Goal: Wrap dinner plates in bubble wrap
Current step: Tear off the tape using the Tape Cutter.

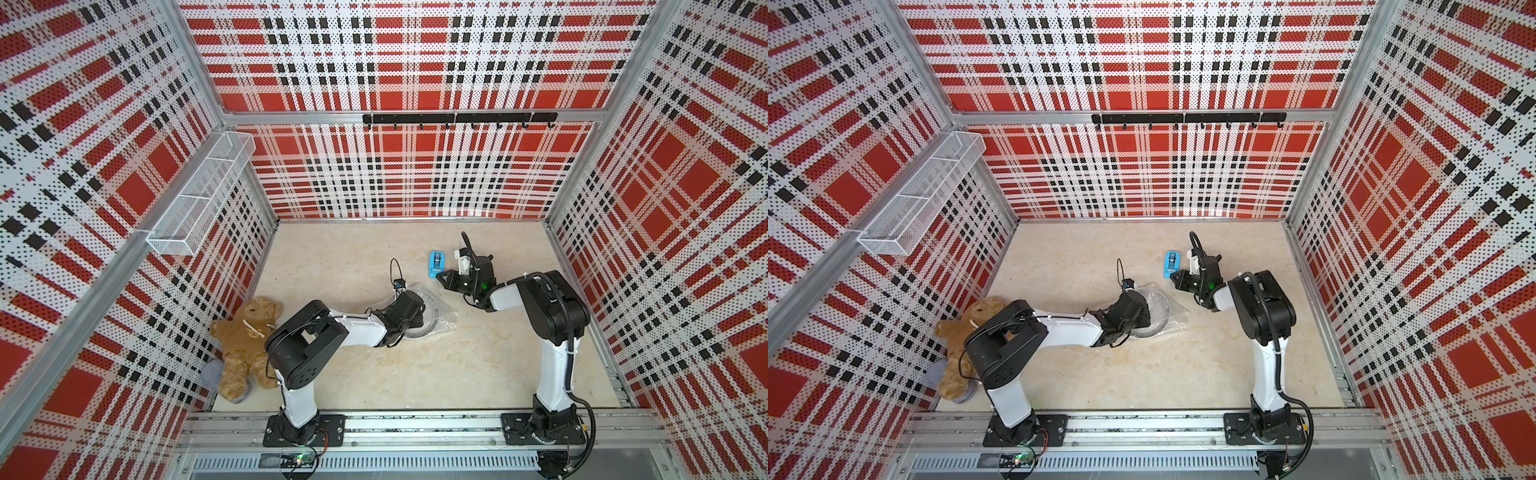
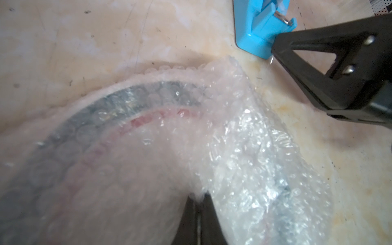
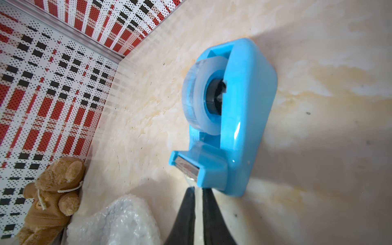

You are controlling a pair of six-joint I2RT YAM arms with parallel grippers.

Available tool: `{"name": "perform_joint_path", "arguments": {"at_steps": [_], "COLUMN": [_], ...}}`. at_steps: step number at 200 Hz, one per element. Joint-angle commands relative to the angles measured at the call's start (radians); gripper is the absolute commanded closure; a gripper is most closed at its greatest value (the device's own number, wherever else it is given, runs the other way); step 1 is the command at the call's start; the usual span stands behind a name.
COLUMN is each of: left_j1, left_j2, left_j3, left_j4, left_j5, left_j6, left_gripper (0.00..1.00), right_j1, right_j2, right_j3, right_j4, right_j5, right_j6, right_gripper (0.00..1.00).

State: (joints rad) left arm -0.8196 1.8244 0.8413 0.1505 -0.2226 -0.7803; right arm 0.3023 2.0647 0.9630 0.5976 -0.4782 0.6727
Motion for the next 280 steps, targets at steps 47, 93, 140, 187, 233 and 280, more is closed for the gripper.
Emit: {"name": "perform_joint_path", "arguments": {"at_steps": [47,93,140,187,233,280], "left_j1": [-0.012,-0.012,-0.011,-0.012,-0.013,-0.016], "left_j2": [0.097,0.097,0.098,0.099,0.094,0.083], "left_j3": [-0.069,-0.068,-0.066,-0.065,-0.069,-0.079], "left_j4": [-0.233,-0.233,-0.233,-0.235,-0.235,-0.222], "left_j5": [0.119,0.12,0.123,0.122,0.116,0.116], "left_j6": [0.003,0.003,0.004,0.004,0.001,-0.001], "left_gripper": [1.0,1.0,1.0,1.0,1.0,1.0], "right_j1": [-0.008,-0.007,-0.008,-0.009,-0.009,-0.008], "right_j2": [0.04,0.049,0.054,-0.069,-0.283,-0.531], "right_j3": [0.025,0.066,0.113,0.073,0.027,-0.074], "right_j4": [-0.068,-0.263,-0.473,-0.401,-0.362,-0.357], "right_j5": [-0.01,0.011,0.033,0.009,0.037,0.093], "right_j6": [0.038,0.019,0.032,0.005,-0.077,-0.112], "right_gripper": [1.0,1.0,1.0,1.0,1.0,1.0]}}
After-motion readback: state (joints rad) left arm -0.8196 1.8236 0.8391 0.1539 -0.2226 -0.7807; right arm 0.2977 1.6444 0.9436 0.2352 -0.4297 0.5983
